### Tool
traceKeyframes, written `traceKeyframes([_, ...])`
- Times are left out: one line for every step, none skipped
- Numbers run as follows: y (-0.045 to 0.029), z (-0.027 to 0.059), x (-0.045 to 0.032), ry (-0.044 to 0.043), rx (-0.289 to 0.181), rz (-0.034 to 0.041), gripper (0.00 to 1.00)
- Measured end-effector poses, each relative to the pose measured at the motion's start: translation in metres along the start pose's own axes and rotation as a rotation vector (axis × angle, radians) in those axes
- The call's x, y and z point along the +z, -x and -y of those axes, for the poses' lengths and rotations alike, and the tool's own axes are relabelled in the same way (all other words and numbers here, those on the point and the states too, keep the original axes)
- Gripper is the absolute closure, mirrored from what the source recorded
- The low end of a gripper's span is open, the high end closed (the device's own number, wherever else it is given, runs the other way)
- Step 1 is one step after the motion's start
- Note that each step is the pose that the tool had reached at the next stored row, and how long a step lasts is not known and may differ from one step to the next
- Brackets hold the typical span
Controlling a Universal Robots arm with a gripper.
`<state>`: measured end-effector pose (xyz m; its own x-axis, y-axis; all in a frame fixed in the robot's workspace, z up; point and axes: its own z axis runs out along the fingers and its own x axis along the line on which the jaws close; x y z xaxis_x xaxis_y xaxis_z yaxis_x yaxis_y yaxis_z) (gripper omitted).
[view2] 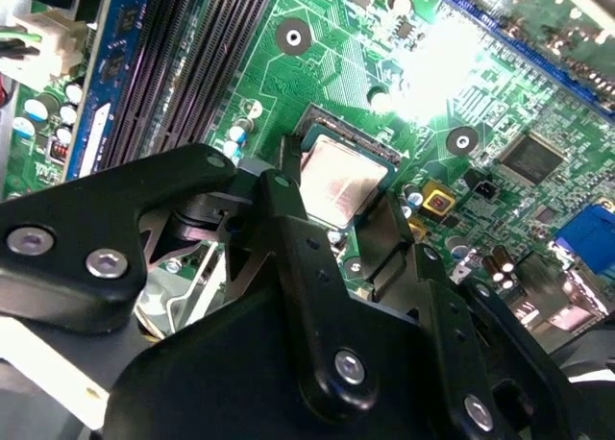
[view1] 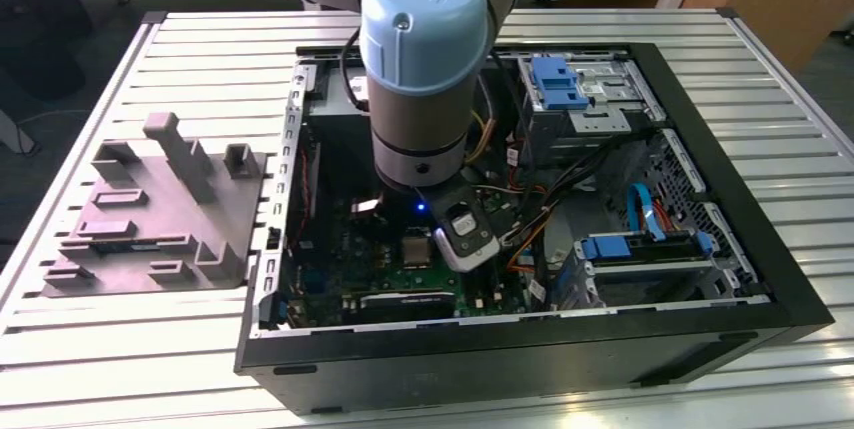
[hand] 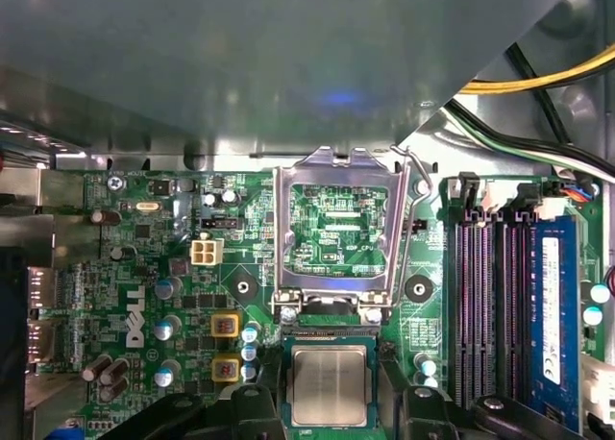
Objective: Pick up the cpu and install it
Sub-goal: 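Place the cpu into insertion slot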
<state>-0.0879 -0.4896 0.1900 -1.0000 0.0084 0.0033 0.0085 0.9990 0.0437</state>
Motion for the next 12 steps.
traceKeyframes([0.0000,0.0000,0.0000,-0.0001,0.001,0.0000,0.53])
traceKeyframes([0.0001,0.0002,0.0000,-0.0002,0.001,0.0000,0.53])
traceKeyframes([0.0002,0.0004,0.0001,0.0000,0.002,0.0001,0.53])
traceKeyframes([0.0002,0.0005,0.0004,0.0000,0.004,0.0001,0.53])
traceKeyframes([0.0003,0.0005,0.0007,0.0000,0.005,0.0002,0.53])
traceKeyframes([0.0004,0.0005,0.0012,-0.0001,0.005,0.0003,0.53])
traceKeyframes([0.0003,0.0006,0.0017,-0.0006,0.005,0.0000,0.53])
traceKeyframes([0.0003,0.0007,0.0022,-0.0008,0.005,-0.0001,0.53])
traceKeyframes([0.0003,0.0008,0.0027,-0.0008,0.006,-0.0002,0.53])
traceKeyframes([0.0003,0.0008,0.0029,-0.0007,0.005,-0.0002,0.53])
traceKeyframes([0.0003,0.0007,0.0030,-0.0005,0.005,-0.0001,0.53])
traceKeyframes([0.0004,0.0007,0.0032,-0.0001,0.005,0.0001,0.53])
